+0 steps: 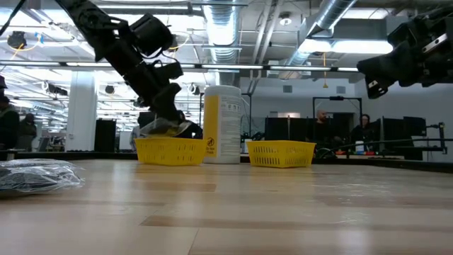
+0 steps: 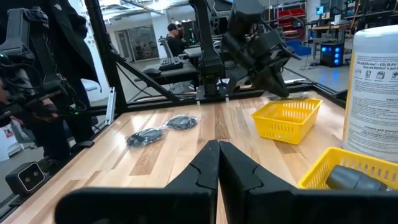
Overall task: Pick & Place Travel size toiletries
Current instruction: Put the black hairbrush into the left yellow bin
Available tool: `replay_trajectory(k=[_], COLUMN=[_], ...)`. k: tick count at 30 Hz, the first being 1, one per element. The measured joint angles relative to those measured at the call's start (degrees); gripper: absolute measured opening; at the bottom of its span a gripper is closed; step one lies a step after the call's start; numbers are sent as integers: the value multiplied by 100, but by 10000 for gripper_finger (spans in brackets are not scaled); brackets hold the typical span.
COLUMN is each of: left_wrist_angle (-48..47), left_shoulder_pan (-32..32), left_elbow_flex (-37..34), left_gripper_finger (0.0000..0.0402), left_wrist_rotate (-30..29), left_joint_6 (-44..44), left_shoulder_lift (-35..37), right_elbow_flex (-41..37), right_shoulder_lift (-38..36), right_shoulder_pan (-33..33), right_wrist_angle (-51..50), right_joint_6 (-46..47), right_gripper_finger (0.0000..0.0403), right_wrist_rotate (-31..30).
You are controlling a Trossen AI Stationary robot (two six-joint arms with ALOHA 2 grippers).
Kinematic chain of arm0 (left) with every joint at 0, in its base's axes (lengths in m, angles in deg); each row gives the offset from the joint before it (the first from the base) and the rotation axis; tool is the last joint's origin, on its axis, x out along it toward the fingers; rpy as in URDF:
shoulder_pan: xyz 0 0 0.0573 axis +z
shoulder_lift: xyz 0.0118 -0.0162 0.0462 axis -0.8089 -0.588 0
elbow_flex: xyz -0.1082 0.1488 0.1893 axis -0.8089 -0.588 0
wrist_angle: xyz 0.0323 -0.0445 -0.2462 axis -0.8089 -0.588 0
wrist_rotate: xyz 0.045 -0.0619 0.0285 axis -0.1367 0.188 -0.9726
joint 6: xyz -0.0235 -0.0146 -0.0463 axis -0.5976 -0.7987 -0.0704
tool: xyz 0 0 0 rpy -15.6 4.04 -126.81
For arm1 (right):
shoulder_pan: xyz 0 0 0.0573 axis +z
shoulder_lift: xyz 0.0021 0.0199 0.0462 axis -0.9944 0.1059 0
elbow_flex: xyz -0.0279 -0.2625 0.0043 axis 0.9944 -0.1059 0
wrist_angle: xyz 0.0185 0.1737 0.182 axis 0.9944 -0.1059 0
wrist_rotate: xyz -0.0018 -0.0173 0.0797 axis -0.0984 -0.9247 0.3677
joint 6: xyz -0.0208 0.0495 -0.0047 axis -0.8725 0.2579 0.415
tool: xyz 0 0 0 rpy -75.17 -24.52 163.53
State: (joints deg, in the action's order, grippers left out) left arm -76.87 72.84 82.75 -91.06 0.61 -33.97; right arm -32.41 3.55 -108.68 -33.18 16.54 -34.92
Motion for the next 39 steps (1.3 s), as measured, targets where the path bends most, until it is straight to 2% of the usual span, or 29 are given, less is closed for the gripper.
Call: replay_trajectory(k=[6,9,12,18,22,26,29,32,34,39], left_wrist_angle=[85,82,92,421,851,783,762,418,303,307], left_shoulder_pan=[0,-1,0,-39,-228,-484,-691,-893,-1040,-1768], left_elbow_flex=[91,91,91,87,91,92,102,95,86,89], left_gripper_finger=[3,16,42,112,149,172,176,172,167,129], left_wrist_rotate=[-90,1,214,256,258,253,116,126,408,1844], left_joint_6=[31,34,52,23,-294,-1256,-2125,-2076,-2107,-2087], left_shoulder_lift=[0,0,0,106,623,1465,1970,2189,2244,2323], right_elbow_flex=[0,-2,-2,-2,-2,-2,-2,-2,-2,-4], right_shoulder_lift=[0,0,0,0,0,1,1,0,1,0], right_shoulder_pan=[1,1,1,1,1,1,0,-1,0,-1], right_wrist_angle=[0,-2,-2,-4,-4,-4,-4,-4,-4,-7], right_joint_6=[0,0,0,0,2,3,3,2,2,2], right_gripper_finger=[0,0,0,0,0,0,0,0,0,0], right_wrist_rotate=[-2,-4,-3,-6,-9,-13,-11,-13,-11,-11])
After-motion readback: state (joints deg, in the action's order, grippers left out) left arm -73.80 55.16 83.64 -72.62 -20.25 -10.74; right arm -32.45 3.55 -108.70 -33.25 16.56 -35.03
